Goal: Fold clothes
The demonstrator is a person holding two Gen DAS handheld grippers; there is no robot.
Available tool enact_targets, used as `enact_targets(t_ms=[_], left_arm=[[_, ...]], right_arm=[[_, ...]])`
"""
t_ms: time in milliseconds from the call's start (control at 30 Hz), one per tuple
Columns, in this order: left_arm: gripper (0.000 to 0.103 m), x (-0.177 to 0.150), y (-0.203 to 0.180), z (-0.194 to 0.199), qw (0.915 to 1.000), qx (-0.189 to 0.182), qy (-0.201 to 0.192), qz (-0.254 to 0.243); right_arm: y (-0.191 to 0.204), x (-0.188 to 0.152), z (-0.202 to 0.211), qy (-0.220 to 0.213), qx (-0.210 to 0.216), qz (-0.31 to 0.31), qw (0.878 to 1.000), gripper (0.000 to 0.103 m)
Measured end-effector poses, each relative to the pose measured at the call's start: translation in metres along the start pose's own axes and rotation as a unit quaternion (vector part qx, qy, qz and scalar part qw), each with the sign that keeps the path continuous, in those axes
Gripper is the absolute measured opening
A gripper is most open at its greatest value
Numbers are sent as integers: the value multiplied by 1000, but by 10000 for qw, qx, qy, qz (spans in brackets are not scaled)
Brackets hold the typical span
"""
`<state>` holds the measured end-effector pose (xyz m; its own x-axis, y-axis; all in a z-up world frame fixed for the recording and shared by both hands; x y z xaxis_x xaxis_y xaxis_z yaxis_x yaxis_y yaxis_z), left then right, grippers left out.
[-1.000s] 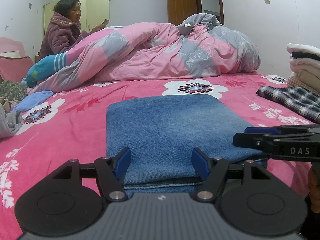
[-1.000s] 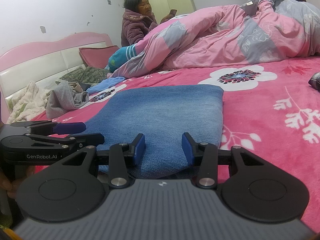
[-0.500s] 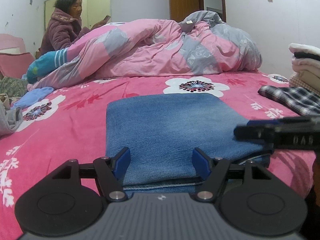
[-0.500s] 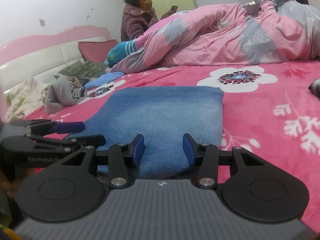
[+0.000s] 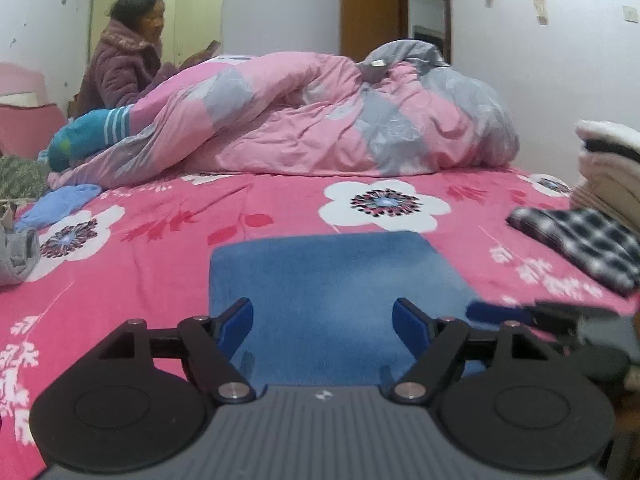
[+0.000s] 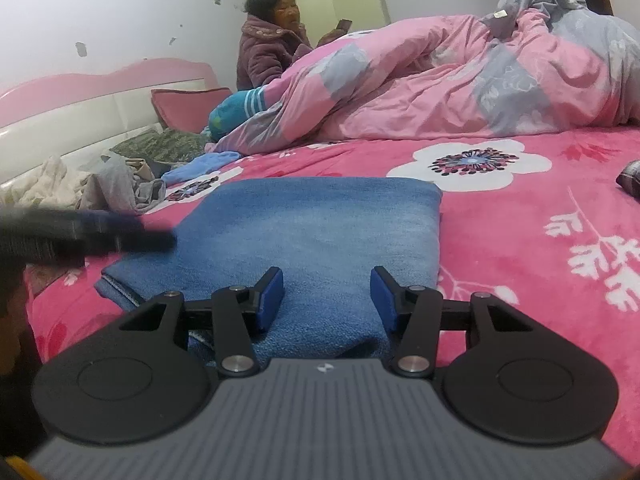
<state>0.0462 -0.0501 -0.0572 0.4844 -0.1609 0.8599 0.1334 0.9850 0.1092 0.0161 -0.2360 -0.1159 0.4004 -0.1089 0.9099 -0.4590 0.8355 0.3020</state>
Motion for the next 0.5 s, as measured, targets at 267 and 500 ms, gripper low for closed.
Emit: enact_targets(t_ms=[267, 500], left_arm=[[80, -7, -8, -37, 9969, 355, 694, -41], [83, -5, -13, -41, 9956, 460, 811, -69]], right_arm=[[-1, -1, 0, -29, 62, -66, 10000, 49], [-3, -2, 1, -74, 117, -96, 9999, 49]])
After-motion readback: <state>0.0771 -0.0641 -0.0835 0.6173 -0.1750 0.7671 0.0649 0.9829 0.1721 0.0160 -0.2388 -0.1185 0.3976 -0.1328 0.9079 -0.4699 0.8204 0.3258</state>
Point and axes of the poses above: each gripper's, at about its wrist camera, not at the fingertips, and z roughly against the way its jaws point, y to its left, x to its top, the point moved 5 cm from there along -z, roughly the way its jaws point, and after that the axes turned 13 degrees about x, right-handed, at the moved point
